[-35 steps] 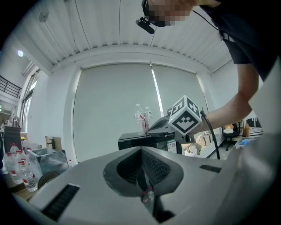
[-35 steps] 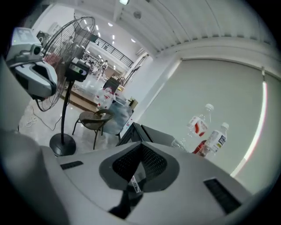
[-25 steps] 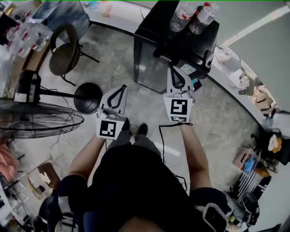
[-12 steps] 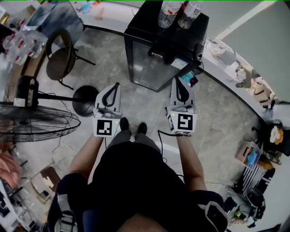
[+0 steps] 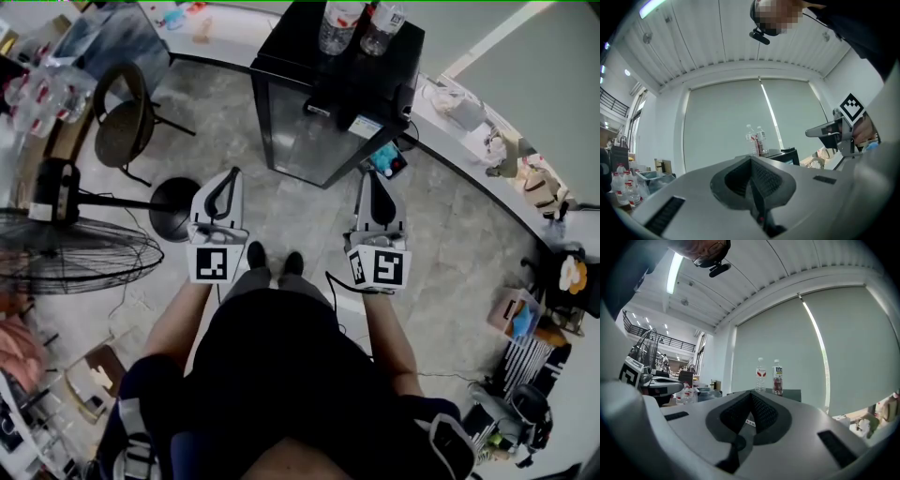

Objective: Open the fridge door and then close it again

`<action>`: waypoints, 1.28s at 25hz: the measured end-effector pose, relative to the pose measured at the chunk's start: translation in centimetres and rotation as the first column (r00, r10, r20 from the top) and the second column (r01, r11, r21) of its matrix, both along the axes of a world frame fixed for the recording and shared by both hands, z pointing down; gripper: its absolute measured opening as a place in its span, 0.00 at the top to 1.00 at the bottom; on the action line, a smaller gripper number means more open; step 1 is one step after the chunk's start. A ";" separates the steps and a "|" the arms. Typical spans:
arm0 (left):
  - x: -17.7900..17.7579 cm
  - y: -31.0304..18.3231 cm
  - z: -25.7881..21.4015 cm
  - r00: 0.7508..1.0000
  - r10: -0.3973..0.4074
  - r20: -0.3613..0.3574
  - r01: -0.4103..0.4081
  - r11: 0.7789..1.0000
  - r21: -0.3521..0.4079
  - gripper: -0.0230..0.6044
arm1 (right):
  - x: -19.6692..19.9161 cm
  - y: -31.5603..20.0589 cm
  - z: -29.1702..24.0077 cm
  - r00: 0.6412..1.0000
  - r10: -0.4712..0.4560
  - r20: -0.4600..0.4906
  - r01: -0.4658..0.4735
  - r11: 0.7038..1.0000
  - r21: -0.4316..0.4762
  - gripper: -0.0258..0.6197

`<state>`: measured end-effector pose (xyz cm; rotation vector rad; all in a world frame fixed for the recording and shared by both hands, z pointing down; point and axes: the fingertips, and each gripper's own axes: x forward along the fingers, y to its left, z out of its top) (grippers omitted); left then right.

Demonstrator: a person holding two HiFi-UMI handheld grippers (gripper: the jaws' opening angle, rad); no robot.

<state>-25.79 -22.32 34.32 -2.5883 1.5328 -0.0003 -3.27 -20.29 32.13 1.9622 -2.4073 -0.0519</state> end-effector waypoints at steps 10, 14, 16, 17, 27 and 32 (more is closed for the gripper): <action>-0.8 0.8 -0.5 0.999 -0.044 0.000 0.044 0.999 0.015 0.93 | 1.9 2.4 1.4 0.997 0.075 0.015 -0.074 0.995 -0.060 0.93; -1.1 1.2 -0.2 0.999 -0.051 0.000 0.051 0.999 0.002 0.93 | 2.0 3.3 1.6 0.997 0.076 -0.002 -0.076 0.996 -0.055 0.93; -1.1 1.2 -0.1 0.999 -0.051 0.002 0.051 0.999 0.003 0.93 | 2.1 3.6 1.6 0.997 0.080 -0.009 -0.080 0.995 -0.051 0.93; -1.1 1.2 -0.1 0.999 -0.052 0.005 0.052 0.999 0.005 0.93 | 2.1 3.7 1.6 0.997 0.082 -0.012 -0.082 0.995 -0.050 0.93; -1.6 1.4 -0.3 0.998 -0.063 -0.006 0.063 0.998 0.011 0.93 | 2.1 4.3 1.8 0.994 0.091 -0.068 -0.095 0.994 -0.061 0.93; -1.6 1.5 -0.2 0.998 -0.063 0.005 0.063 0.998 0.008 0.93 | 1.9 4.3 2.2 0.991 0.084 -0.107 -0.092 0.993 -0.073 0.93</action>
